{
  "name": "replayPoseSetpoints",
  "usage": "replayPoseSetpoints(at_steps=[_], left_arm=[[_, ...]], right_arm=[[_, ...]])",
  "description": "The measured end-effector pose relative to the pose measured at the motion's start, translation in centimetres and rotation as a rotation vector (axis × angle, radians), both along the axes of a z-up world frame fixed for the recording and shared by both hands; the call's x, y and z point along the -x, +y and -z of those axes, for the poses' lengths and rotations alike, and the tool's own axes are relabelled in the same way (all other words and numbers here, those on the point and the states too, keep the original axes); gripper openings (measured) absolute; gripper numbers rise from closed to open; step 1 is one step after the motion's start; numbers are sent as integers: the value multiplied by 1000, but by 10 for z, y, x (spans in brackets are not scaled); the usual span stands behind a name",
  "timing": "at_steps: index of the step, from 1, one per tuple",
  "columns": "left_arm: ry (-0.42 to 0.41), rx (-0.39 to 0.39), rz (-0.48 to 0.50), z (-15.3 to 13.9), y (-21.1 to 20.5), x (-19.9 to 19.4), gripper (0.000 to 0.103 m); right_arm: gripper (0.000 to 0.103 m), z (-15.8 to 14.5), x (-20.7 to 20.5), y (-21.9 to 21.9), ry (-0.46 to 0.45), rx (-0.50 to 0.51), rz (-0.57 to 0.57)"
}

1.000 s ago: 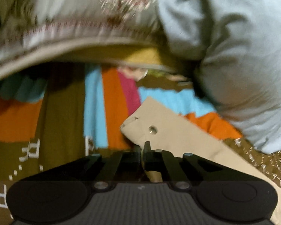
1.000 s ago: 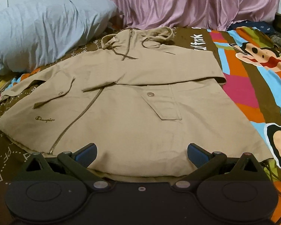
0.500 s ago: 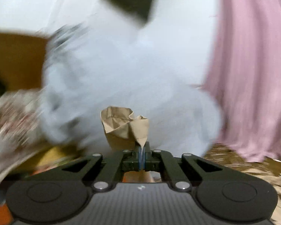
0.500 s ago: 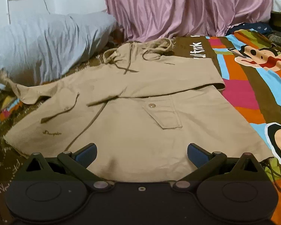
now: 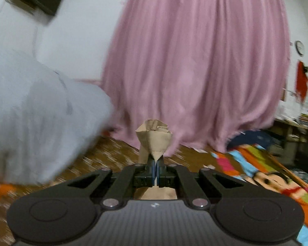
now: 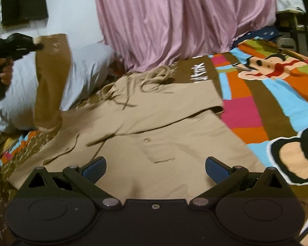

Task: Fold large clothes
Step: 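Grasp the other sleeve cuff with the left tool and fold it across the body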

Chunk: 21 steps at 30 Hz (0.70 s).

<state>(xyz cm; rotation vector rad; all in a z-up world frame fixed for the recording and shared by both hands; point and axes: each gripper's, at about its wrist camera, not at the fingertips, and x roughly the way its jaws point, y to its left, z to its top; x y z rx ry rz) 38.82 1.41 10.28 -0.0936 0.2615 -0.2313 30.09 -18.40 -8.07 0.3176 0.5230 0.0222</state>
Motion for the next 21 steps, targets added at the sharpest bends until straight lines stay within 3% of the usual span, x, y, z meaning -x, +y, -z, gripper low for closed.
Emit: replayPoseSetpoints(at_steps=[3,7,12,14,16,21], left_arm=[[83,35,84,42,-45,-2,0],[192,15,173,97,-92,12,0],[367,36,266,148,-98,23,3],[416,67,301,155,-88,24,18],[437,85,309,157,-74,26,71],[418,111,288,144,-15,24,84]], right_arm=[[102,2,2,-11,-6,4,41],[102,7,1,-24,6,-19,77],[102,13,0,-27,16,-41,91],[102,14,-1,-26,18,-40,92],[102,14,-1,-26,18,-40,94],[102,9,-5,-21,18,-41,83]])
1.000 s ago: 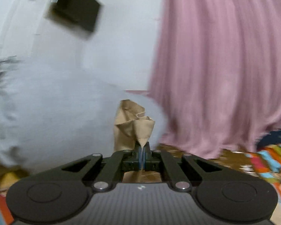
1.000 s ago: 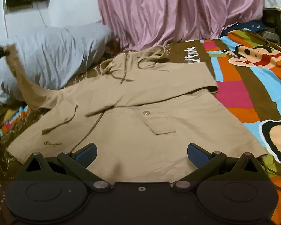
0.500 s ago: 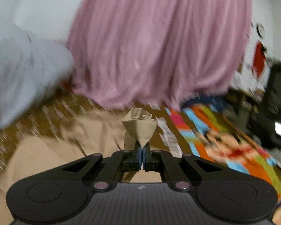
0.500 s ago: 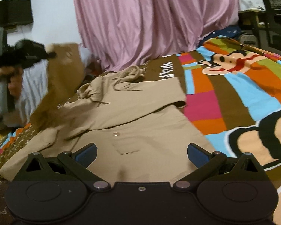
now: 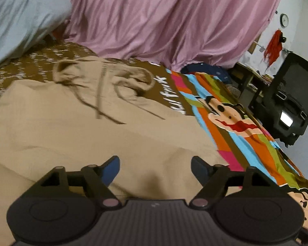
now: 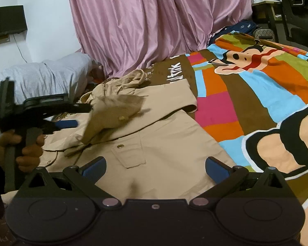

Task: Fold large clothes

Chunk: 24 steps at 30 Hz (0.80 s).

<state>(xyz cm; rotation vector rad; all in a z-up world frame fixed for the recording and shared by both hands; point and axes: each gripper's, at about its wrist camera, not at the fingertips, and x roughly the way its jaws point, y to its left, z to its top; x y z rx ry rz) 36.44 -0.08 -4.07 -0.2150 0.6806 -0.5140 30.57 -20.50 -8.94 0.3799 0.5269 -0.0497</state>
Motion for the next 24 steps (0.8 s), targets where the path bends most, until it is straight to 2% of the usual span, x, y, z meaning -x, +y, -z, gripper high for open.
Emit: replayPoseSetpoints(at_steps=[2,4,5,6,8,10,12,15,17,18,19,20,22,24], left_arm=[[-8,-46,-67,-5,29,-1,84],[-5,-170,-185,-4,56,-9,82],[5,-226,-242,-3,68,-15,78],[21,-279,-307,2,84,-23,70],[56,-336,-394,10,108,-40,67],[106,-372,-487,23,133,-60,67],[148,-380,-563,33,153,-76,66],[178,-318,-623,44,178,-90,65],[187,-283,-625,47,182,-96,60],[195,-290,-625,49,182,-100,58],[192,-302,-629,50,182,-102,56],[185,-319,-627,53,181,-102,56],[159,-377,-610,57,173,-103,57],[139,-407,-606,59,167,-103,58]], right_arm=[[102,-4,-5,2,-5,-11,-19],[102,-6,-16,5,7,-27,-40],[102,-8,-23,7,15,-40,-54],[102,-9,-31,9,21,-54,-69],[101,-12,-53,15,42,-61,-112],[93,-14,-79,25,72,-21,-142],[90,-13,-107,35,95,28,-164],[86,-2,-149,41,143,40,-144],[76,9,-171,41,187,0,-110],[60,16,-178,42,207,-19,-104],[39,22,-182,43,223,-27,-104],[34,26,-184,47,229,-18,-107],[28,28,-181,58,201,81,-122],[28,31,-177,67,176,174,-152]])
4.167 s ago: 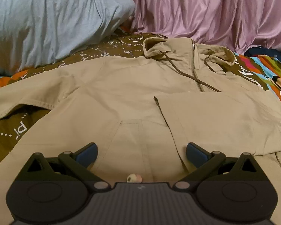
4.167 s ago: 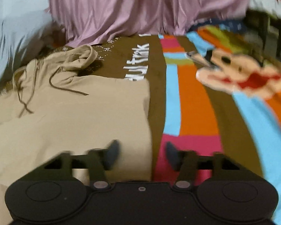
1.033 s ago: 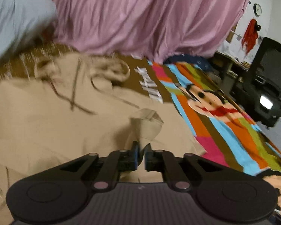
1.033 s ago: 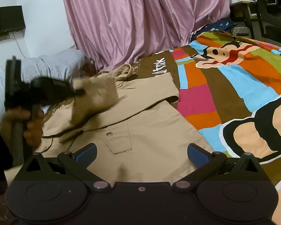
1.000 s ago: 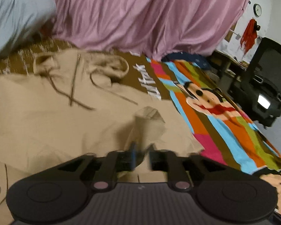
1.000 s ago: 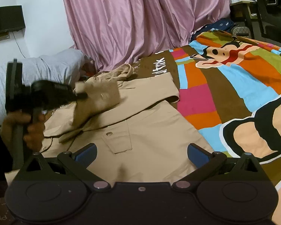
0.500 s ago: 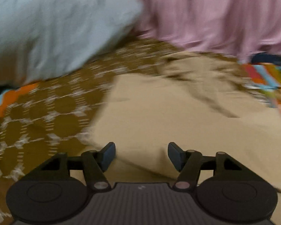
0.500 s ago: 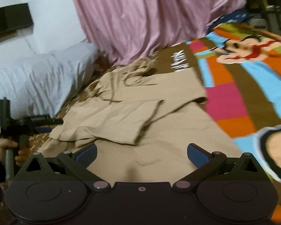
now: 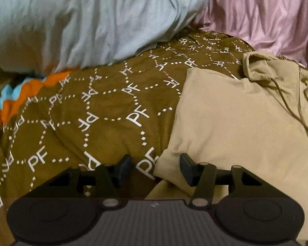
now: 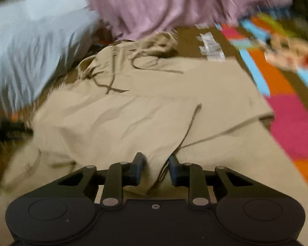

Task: Fold large clothes

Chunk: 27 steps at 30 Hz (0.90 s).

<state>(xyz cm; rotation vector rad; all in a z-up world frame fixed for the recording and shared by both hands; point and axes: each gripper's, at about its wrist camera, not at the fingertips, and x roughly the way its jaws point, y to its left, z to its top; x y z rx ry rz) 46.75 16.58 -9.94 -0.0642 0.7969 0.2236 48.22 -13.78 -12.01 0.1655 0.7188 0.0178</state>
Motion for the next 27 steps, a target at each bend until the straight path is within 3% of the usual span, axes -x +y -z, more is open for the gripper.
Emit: replayPoseSetpoints(at_steps=[2,5,8,9,14,19,27], left_arm=[[-7,6,-6,-3,0,3,62],[-3,20,-36,-15,5,18,71],[-36,17,10,-32,5,47,81],[-51,3,32,-39,3,62,88],[-50,-15,158,-68,-15,129,102],[11,-16,289,-81,-42,200,102],[31,-88,472,-67,-83,290,102]], right_arm=[[30,6,1,1,-8,26,-7],[45,1,4,-3,-5,24,12],[58,-9,18,-14,-12,-34,-7],[64,-13,26,-17,-17,-38,-16],[88,-42,76,-32,-52,-27,-96],[102,-62,132,-42,-26,153,-218],[102,-50,213,-36,23,588,-435]])
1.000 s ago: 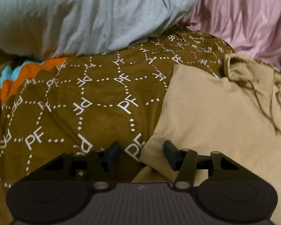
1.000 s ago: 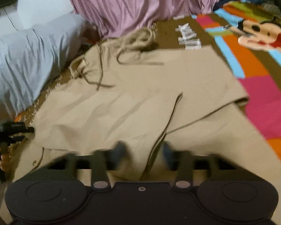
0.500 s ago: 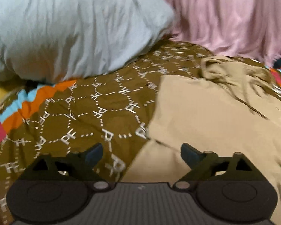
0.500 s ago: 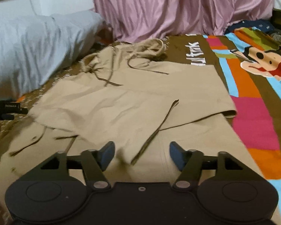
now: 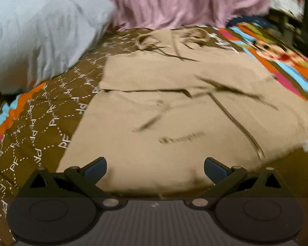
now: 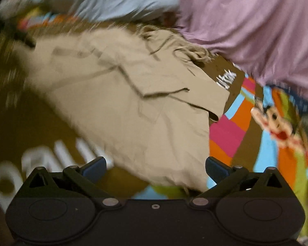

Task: Fold large clothes

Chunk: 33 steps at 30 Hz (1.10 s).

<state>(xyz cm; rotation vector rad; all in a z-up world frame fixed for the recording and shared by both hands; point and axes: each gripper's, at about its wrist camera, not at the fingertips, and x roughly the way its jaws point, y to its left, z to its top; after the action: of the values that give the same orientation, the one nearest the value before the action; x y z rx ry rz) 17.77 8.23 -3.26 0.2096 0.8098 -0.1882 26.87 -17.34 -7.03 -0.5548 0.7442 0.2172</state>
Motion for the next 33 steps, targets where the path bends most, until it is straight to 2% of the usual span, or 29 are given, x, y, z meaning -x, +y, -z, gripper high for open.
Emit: replayPoseSetpoints(at_steps=[2,4,8,15,17,18,19,20,21,22,23,24,26,28,33], left_arm=[[-9,-42,15,6,-8,11,102],[-8,-76,26,11,-14,18,102],[3,-128,40,22,-22,24,102],[-8,-234,27,37,-31,23,103],[-26,-269,18,40,-33,22,103],[-36,-284,15,42,-34,21,103],[-45,-296,13,43,-34,20,103],[-52,-307,11,45,-34,18,103],[-60,-318,9,47,-35,16,103],[-70,-332,8,49,-36,15,103],[-80,-346,10,51,-38,12,103],[-90,-360,14,54,-40,10,103],[-114,-390,21,58,-44,6,103],[-122,-399,24,60,-45,2,103],[-98,-362,-27,57,-31,-16,103]], right_arm=[[102,14,5,4,-1,103,-6],[102,23,6,4,-26,147,-4],[102,33,-8,3,-47,182,26],[101,41,-35,-2,-103,179,30],[90,42,-39,-3,-139,188,40],[78,42,-39,-4,-151,182,47],[72,41,-39,-6,-161,164,54],[70,39,-38,-7,-169,136,57],[62,38,-37,-9,-177,108,57],[45,36,-34,-11,-186,69,56],[37,34,-32,-13,-193,27,62],[25,32,-30,-15,-204,-8,77],[18,31,-26,-18,-233,-70,106],[17,35,-20,-21,-267,-97,133],[17,50,-20,-16,-214,-46,127]])
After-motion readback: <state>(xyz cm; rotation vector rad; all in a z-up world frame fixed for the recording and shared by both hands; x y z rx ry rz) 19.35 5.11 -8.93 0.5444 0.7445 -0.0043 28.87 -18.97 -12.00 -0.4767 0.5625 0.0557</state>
